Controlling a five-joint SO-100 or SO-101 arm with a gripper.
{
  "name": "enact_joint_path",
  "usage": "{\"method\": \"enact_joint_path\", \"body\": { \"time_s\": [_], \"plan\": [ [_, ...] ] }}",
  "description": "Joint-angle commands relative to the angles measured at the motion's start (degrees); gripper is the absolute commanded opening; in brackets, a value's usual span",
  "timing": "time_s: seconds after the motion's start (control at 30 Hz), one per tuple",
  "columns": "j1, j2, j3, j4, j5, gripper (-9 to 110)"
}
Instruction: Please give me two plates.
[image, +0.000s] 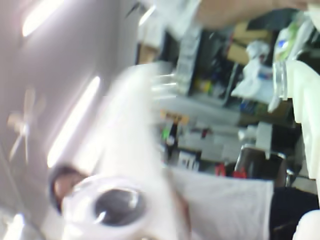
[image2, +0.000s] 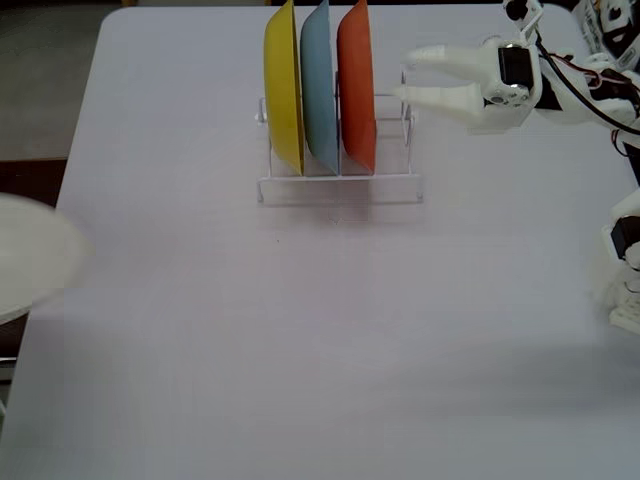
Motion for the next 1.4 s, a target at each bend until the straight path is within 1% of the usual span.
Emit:
{"method": "enact_joint_path", "body": {
  "time_s": [0.0, 0.13, 0.23, 0.43, 0.47, 0.57, 0.63, 0.7, 1.03, 1.27, 1.37],
  "plan": [
    [4.31, 4.66, 0.79, 4.92, 2.64, 0],
    [9.84, 5.1, 1.49, 11.87, 4.83, 0],
    [16.7, 4.22, 1.49, 16.26, 5.19, 0],
    [25.84, -1.93, -1.14, 17.58, 0.09, 0],
    [27.33, -3.25, -1.85, 17.67, -1.05, 2],
    [30.85, -7.38, -3.69, 17.93, -5.98, 19],
    [32.26, -9.84, -5.1, 18.63, -9.23, 32],
    [33.22, -12.66, -7.03, 18.9, -11.25, 37],
    [34.72, -24.26, -15.29, 20.92, -16.26, 45],
    [35.24, -31.46, -21.01, 20.39, -18.46, 44],
    [35.6, -33.84, -22.68, 18.28, -19.07, 44]
  ]
}}
